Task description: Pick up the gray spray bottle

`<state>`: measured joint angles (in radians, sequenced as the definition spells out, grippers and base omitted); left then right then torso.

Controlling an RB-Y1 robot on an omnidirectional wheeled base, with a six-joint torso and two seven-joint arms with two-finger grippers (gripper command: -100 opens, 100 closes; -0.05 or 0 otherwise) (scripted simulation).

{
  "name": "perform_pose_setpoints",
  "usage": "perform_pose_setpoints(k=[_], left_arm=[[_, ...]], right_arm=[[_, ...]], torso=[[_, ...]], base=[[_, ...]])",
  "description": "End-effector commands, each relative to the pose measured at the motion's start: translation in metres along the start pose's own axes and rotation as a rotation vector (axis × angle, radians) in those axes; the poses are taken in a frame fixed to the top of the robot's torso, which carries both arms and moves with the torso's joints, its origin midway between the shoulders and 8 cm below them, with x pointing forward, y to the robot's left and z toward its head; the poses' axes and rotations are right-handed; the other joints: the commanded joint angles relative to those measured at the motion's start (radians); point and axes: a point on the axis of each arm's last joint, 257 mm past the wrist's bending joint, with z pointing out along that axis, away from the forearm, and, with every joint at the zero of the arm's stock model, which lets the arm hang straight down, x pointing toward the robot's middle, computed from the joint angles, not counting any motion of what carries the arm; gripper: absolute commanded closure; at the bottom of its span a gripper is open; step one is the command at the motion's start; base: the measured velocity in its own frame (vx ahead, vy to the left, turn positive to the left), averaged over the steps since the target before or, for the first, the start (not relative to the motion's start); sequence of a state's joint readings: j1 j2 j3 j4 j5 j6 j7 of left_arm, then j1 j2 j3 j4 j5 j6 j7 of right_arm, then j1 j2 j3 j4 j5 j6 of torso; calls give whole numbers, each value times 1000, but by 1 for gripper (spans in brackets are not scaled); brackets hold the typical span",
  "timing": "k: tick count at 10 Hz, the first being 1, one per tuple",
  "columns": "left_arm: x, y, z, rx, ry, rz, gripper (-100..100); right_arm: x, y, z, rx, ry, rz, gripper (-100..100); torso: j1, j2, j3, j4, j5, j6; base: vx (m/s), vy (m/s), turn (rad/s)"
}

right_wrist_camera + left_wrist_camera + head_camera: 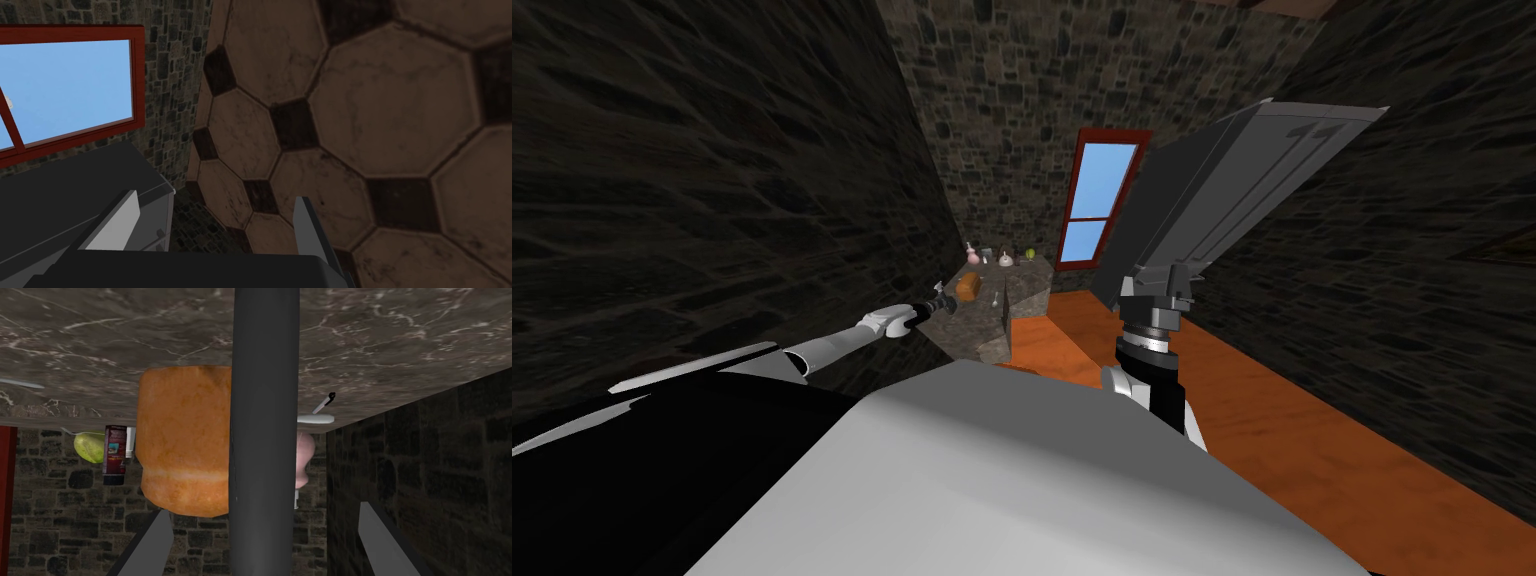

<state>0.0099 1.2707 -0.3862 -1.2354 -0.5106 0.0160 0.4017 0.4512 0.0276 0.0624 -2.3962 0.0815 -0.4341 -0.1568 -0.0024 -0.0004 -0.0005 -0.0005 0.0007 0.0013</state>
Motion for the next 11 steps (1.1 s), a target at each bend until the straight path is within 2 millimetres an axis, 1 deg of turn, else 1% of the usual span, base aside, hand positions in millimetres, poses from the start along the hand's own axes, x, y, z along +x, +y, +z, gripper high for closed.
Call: perform_pose_setpoints(k=[1,2,6,7,8,9,10,11], left_arm=[[0,0,0,0,0,0,-100],[-1,1,0,-2,-1,-4,100],[-1,2,0,-4,-1,0,100],[-1,2,0,-4,-1,0,0],[6,-4,-4,-8,-14,-31,100],[11,-9,-6,3,-8,-23,100],[19,-12,-12,-7,-17,-68,100],[24,-18,-16,7,-10,-42,100]], right_arm=[[0,0,0,0,0,0,0],[0,0,0,0,0,0,0],[0,0,0,0,0,0,0],[0,0,0,0,0,0,0],[0,0,0,0,0,0,0],[0,0,0,0,0,0,0],[0,0,0,0,0,0,0],[0,0,0,0,0,0,0]], torso=[[0,0,0,0,0,0],[1,-1,0,0,0,0],[2,-1,-1,0,2,0],[2,-1,-1,0,2,0],[2,-1,-1,0,2,0],[5,-3,-1,0,2,1],[6,-3,-1,0,3,1],[7,-4,-3,-2,6,3]], base=[[0,0,0],[0,0,0],[0,0,0],[0,0,0],[37,49,-60],[34,66,-50],[29,73,-50],[25,53,-32]])
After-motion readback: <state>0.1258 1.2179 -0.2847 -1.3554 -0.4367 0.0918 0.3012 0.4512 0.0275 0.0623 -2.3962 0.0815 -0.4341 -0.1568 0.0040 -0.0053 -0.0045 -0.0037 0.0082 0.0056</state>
